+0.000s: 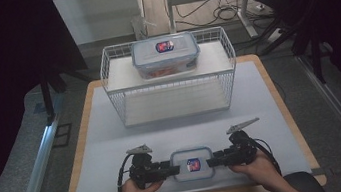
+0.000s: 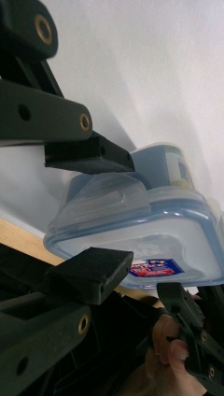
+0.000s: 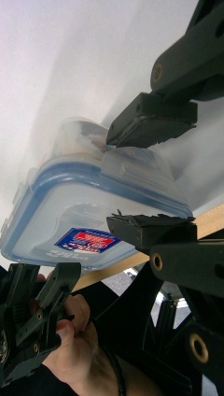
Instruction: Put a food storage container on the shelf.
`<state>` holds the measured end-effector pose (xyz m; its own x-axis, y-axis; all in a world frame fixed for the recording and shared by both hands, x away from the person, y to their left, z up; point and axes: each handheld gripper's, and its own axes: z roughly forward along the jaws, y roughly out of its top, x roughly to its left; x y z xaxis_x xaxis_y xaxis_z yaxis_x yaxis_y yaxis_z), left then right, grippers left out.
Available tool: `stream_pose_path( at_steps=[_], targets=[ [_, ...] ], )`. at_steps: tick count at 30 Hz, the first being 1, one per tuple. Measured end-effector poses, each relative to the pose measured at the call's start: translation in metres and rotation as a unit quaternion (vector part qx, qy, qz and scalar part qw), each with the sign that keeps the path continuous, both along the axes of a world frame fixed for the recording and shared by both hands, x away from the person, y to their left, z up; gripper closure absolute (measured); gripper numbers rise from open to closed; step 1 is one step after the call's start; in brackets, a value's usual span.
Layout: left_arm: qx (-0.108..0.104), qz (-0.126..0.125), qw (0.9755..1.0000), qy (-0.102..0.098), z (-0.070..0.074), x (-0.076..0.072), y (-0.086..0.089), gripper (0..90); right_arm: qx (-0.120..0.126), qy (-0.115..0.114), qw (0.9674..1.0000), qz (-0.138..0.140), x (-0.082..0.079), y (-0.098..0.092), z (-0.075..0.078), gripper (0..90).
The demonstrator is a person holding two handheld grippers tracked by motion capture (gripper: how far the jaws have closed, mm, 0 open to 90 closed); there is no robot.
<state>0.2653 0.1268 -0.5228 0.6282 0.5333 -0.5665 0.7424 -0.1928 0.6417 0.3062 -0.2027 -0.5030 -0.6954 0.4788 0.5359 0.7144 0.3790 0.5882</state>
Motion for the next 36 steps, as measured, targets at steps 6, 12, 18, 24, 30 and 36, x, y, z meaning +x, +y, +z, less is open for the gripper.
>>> stream_pose_path(
  at_steps=[6, 12, 18, 24, 30, 36],
  targets=[
    [-0.001, 0.005, 1.0000, 0.002, 0.002, 0.001, -0.001, 52.8, 0.012, -0.009, 0.9998, -0.013, -0.002, -0.003, 0.004, 63.0],
    [-0.002, 0.005, 1.0000, 0.006, 0.001, 0.001, -0.001, 52.9, 0.011, -0.031, 0.9993, -0.016, -0.002, -0.003, 0.010, 63.4],
    [-0.001, 0.001, 1.0000, 0.005, 0.000, 0.002, 0.000, 52.7, 0.014, -0.004, 0.9999, -0.009, -0.004, -0.002, -0.004, 54.5],
    [-0.005, 0.004, 0.9999, 0.008, 0.000, 0.000, 0.000, 53.2, 0.027, 0.012, 0.9994, -0.016, -0.005, -0.005, -0.007, 55.9],
    [-0.008, 0.011, 0.9997, 0.018, 0.001, 0.002, 0.000, 53.4, 0.031, 0.020, 0.9990, -0.026, -0.006, -0.005, -0.006, 56.3],
    [-0.004, 0.021, 0.9997, 0.014, 0.003, 0.007, -0.002, 53.4, 0.028, 0.004, 0.9989, -0.038, -0.004, -0.003, -0.003, 56.1]
  ],
)
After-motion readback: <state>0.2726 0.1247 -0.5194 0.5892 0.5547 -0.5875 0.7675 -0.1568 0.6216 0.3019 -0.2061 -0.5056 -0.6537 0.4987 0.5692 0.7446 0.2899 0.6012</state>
